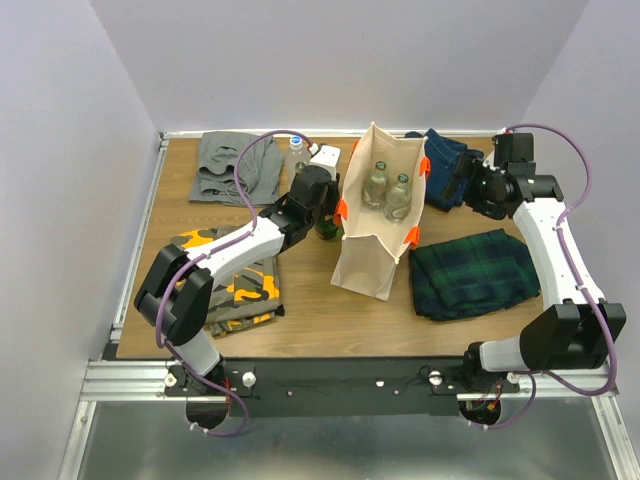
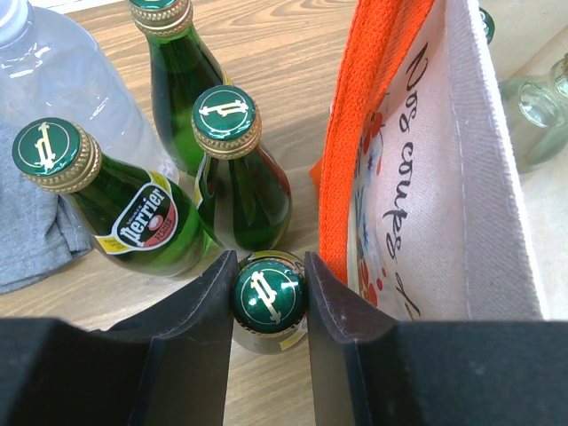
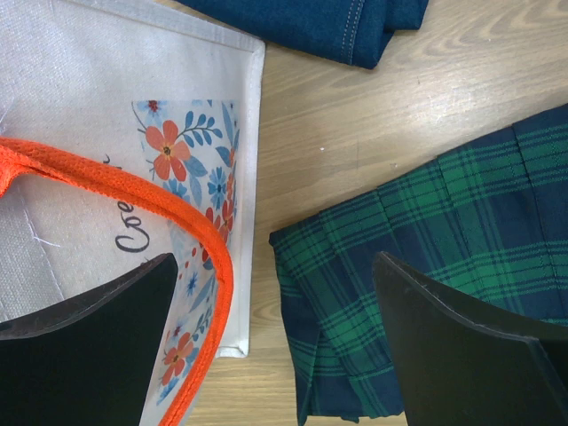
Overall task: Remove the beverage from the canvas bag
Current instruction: Place the drink at the center of the board.
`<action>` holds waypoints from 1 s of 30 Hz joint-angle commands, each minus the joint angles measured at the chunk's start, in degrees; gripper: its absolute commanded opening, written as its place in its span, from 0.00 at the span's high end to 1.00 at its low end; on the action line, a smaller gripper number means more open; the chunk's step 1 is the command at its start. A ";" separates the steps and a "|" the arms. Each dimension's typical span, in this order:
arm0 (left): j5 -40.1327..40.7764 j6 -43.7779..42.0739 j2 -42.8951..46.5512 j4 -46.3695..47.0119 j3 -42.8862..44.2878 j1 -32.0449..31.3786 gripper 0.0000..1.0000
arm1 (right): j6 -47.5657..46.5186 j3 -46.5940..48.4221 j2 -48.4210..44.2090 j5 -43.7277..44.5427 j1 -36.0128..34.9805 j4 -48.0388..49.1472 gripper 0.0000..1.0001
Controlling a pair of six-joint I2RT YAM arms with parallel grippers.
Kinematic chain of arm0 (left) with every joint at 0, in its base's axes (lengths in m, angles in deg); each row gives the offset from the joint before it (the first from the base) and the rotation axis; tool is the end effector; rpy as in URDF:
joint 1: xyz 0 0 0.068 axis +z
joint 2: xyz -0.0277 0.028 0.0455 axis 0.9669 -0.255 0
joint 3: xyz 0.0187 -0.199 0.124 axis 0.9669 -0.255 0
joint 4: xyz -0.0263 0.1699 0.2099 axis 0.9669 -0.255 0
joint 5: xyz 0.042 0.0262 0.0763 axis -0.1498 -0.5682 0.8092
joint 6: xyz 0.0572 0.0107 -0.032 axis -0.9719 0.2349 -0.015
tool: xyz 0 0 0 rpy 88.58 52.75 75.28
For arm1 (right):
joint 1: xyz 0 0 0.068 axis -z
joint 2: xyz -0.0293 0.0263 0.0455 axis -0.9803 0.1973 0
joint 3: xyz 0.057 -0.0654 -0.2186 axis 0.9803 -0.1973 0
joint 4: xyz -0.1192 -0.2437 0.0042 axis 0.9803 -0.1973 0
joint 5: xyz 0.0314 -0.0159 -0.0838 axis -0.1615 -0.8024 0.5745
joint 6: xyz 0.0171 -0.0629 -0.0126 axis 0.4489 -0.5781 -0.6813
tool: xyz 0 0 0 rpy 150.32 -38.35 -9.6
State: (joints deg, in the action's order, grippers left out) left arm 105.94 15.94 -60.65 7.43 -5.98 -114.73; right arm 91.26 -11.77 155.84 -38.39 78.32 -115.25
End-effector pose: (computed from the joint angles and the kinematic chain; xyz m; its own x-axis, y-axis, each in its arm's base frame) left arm 0.3228 -0.2458 0.2275 -0.3942 0.0118 -0.9190 0.3050 0.9449 -0.1187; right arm 0.3207 0.0060 0.2929 -0.7149 0.3522 -0.6040 0.2085 0.9320 0.2966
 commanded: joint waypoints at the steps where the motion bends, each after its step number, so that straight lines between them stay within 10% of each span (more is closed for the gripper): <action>1: 2.63 0.79 1.38 5.52 1.20 -0.66 0.76 | -0.45 -0.81 -1.13 0.60 0.12 -0.48 0.00; 30: 2.98 0.44 1.56 3.24 3.14 -0.75 0.52 | -0.10 -0.90 -1.39 1.92 0.03 -0.74 0.00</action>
State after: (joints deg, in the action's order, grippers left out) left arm 107.36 15.92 -60.63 9.09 -4.60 -115.11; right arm 91.26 -12.12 155.79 -37.84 78.30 -115.41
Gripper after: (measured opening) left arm 0.475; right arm 0.998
